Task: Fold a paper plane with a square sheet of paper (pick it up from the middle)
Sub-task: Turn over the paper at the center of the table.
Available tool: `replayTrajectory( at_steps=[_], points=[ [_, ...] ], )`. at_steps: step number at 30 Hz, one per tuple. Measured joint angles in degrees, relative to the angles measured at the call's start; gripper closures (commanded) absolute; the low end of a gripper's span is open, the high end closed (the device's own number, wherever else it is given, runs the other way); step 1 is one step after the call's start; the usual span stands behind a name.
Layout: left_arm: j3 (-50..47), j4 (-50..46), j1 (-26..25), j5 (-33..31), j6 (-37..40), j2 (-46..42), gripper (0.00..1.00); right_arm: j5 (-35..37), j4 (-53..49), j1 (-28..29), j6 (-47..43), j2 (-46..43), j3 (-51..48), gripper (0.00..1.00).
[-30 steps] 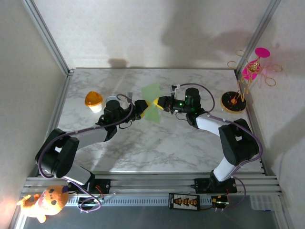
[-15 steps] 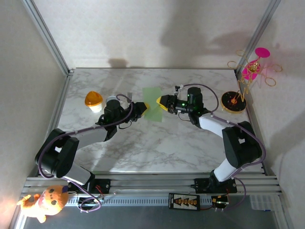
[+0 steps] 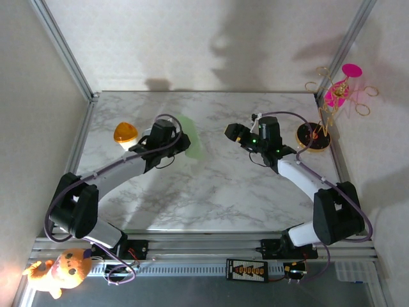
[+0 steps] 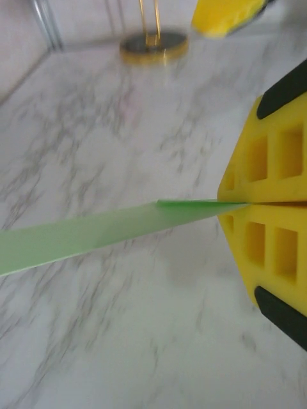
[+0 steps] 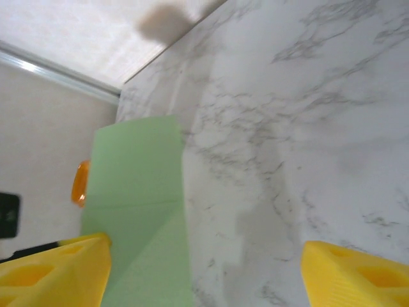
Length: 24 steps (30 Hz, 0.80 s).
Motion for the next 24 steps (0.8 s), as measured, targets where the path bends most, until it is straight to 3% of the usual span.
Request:
replayTrajectory(
  at_steps=[9,14,19,24],
  points=[
    [14.84,-22.51,-8.15,-30.95,9.77,9.2,0.93,8.15,-2.89,-0.11,-1.27,-2.21,-0.42,0.12],
    [19.32,-30.69,-11.41,-42.29,11.06,16.83,0.93,10.1,-3.63,-0.22,-1.44,-3.15,-1.42,0.11],
    [22.47,-34.86,-14.05,-45.92,10.78,24.13,0.86,12.04,-4.07,-0.59,-1.25,-3.72,-2.27,0.11],
    [22.53,-32.76,-14.71,-38.32,8.5,26.47,0.66,13.62,-4.33,-1.16,-0.72,-4.33,-3.41,0.11]
  ],
)
